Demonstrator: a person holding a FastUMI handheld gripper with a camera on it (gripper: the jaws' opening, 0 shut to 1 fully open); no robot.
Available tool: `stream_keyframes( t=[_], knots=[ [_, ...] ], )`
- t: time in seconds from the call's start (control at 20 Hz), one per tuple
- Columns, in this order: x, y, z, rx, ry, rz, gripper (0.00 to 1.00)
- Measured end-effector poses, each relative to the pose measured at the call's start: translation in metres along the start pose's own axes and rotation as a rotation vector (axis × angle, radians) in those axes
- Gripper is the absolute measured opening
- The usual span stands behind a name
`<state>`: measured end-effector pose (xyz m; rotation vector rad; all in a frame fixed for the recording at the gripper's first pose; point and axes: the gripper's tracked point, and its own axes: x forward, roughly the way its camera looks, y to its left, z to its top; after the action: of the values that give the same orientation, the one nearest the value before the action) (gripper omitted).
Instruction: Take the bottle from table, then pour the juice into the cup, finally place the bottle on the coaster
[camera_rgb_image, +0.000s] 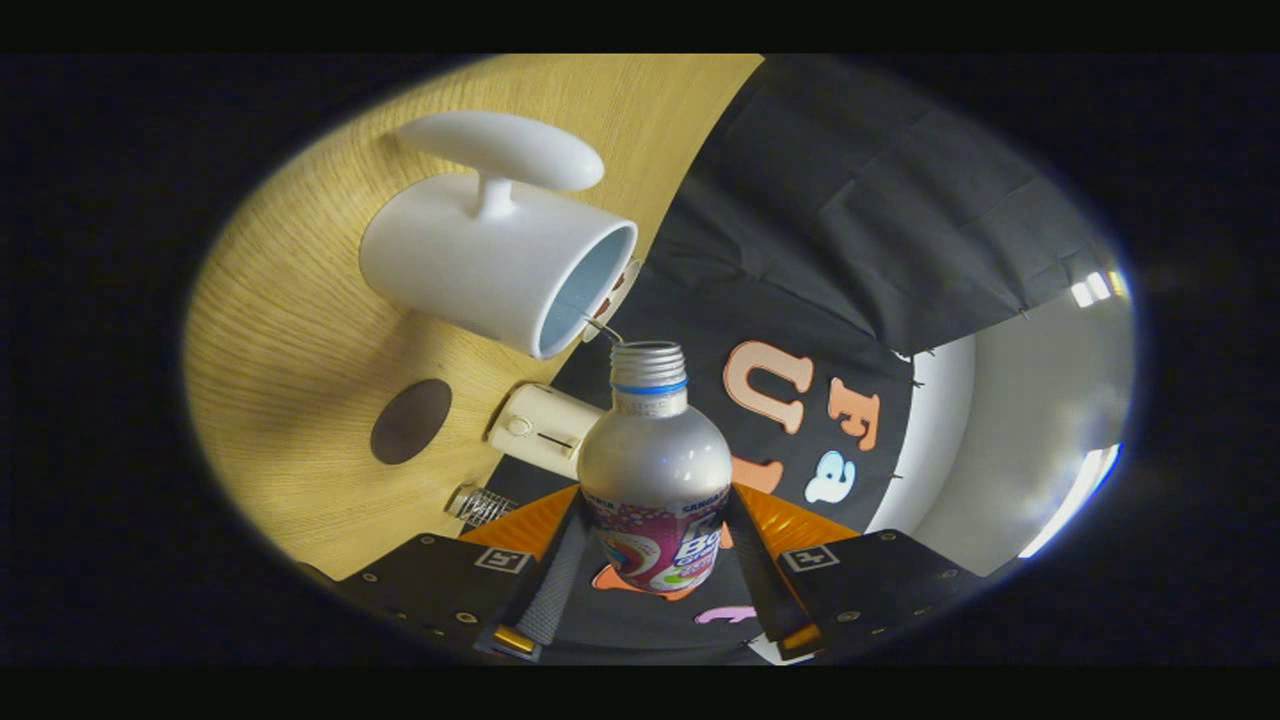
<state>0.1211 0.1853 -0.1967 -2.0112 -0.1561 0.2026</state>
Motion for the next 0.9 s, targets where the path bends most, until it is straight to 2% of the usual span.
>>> stream_keyframes(
  t=[0.45, 0.75, 0.9],
  knots=[
    [-0.002, 0.013, 0.008, 0.068, -0.012, 0.066, 0.76],
    [-0.003, 0.025, 0.017, 0.308, -0.001, 0.157, 0.76],
    [-0.003, 0.018, 0.012, 0.427, 0.019, 0.166, 0.76]
  ],
)
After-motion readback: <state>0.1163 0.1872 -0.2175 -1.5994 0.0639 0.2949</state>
